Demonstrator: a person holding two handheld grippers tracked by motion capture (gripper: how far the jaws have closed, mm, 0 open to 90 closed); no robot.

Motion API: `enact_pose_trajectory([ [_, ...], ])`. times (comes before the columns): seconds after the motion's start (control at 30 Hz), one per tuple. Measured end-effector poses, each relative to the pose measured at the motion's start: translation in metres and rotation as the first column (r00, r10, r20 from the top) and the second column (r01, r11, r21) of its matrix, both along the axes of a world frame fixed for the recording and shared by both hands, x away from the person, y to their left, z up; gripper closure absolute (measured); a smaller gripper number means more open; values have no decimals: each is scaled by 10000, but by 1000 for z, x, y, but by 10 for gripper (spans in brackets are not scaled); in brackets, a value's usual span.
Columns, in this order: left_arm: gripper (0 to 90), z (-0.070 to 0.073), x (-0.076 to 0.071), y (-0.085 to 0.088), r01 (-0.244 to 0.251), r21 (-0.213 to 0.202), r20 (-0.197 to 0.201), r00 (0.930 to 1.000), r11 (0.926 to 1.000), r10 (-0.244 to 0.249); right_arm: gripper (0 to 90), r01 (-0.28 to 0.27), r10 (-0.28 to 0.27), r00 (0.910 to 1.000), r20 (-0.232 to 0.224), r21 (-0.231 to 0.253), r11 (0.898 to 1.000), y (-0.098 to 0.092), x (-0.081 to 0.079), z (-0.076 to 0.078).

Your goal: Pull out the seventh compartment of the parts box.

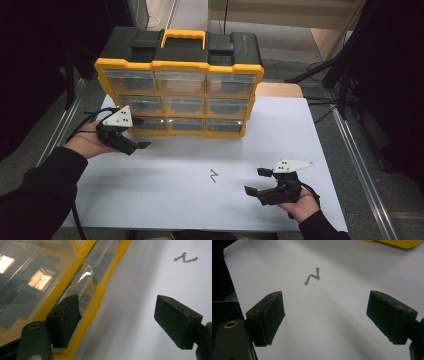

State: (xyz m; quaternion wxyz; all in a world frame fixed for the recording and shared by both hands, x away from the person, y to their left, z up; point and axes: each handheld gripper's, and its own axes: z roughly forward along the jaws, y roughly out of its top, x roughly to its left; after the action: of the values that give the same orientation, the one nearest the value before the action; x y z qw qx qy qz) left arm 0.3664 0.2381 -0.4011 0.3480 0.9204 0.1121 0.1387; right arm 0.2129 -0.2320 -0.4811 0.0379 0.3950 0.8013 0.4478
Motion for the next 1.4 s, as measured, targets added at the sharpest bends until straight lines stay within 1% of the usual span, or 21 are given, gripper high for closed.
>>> enact_pose_trajectory([
  [0.03, 204, 0, 0, -1, 20, 152, 44, 10000, 9999, -21, 156, -20, 20, 10000, 4, -57, 10000, 0, 0, -1],
  [0.1, 204, 1, 1, -2, 145, 626, 487, 9987, 9979, -175, 156, -18, 18, 10000, -8, -56, 10000, 0, 0, -1],
  [0.13, 204, 3, 2, -2, 195, 785, 566, 9981, 9967, -240, 156, -12, 11, 10000, -24, -45, 10000, 0, 0, -1],
  [0.27, 204, 8, 6, -2, 319, 712, 618, 9974, 9970, -363, 156, 18, -18, 10000, -20, -12, 10000, 0, 0, 0],
  [0.3, 204, 9, 6, -3, 483, 871, 780, 9954, 9950, -551, 157, 6, -6, 10000, -15, -22, 10000, 0, 0, 0],
  [0.37, 204, 9, 6, -4, 555, 1049, 905, 9938, 9929, -651, 156, -5, 5, 10000, -6, -39, 10000, 0, 0, -1],
  [0.5, 204, 11, 8, -7, 800, 1523, 975, 9906, 9851, -956, 156, 7, -7, 10000, -31, -34, 10000, 0, 0, -1],
  [0.73, 204, 16, 8, -10, 972, 1936, 1667, 9774, 9763, -1304, 156, 14, -14, 10000, -49, -49, 10000, 0, 0, -1],
  [0.77, 204, 17, 8, -11, 988, 2020, 1794, 9743, 9744, -1360, 156, 21, -21, 10000, -45, -43, 10000, 0, 0, -1],
  [0.8, 205, 16, 8, -11, 983, 2114, 2043, 9685, 9724, -1423, 156, 11, -11, 10000, -51, -38, 10000, 0, 0, -1],
  [0.9, 205, 15, 8, -11, 958, 2158, 2195, 9650, 9717, -1438, 156, 14, -14, 10000, -47, -43, 10000, 0, 0, -1],
  [1.0, 205, 11, 8, -11, 958, 2333, 2543, 9545, 9677, -1558, 156, 13, -13, 10000, -52, -45, 10000, 0, 0, -1],
  [1.1, 205, 7, 8, -11, 974, 2484, 2715, 9481, 9637, -1658, 156, 10, -11, 10000, -55, -51, 10000, 0, 0, -1],
  [1.17, 205, 5, 9, -11, 999, 2734, 2804, 9431, 9567, -1786, 156, 14, -14, 10000, -57, -41, 10000, 0, 0, -1],
  [1.2, 213, 4, 9, -11, 990, 2814, 2807, 9427, 9545, -1805, 157, 17, -17, 10000, -65, -43, 10000, 0, 0, -1],
  [1.23, 255, 3, 10, -11, 955, 2959, 2849, 9409, 9504, -1833, 157, -4, 3, 10000, -68, -63, 10000, 0, 0, -1],
  [1.27, 262, 2, 10, -10, 1027, 3030, 2886, 9376, 9474, -1939, 156, -18, 18, 10000, -87, -45, 10000, 0, 0, -1],
  [1.3, 263, 0, 10, -10, 1063, 2908, 2876, 9381, 9509, -1928, 156, -29, 29, 10000, -78, -37, 10000, 0, 0, -1],
  [1.33, 263, -1, 10, -9, 1105, 2882, 2860, 9380, 9512, -1957, 156, -44, 44, 10000, -67, -29, 10000, 1, 0, -1],
  [1.37, 263, -3, 10, -9, 1136, 3114, 3073, 9275, 9435, -2131, 156, -53, 53, 10000, -70, -17, 10000, 1, 0, -1],
  [1.4, 263, -3, 10, -9, 1136, 3114, 3073, 9275, 9435, -2131, 156, -53, 53, 10000, -70, -17, 10000, 1, 0, -1],
])
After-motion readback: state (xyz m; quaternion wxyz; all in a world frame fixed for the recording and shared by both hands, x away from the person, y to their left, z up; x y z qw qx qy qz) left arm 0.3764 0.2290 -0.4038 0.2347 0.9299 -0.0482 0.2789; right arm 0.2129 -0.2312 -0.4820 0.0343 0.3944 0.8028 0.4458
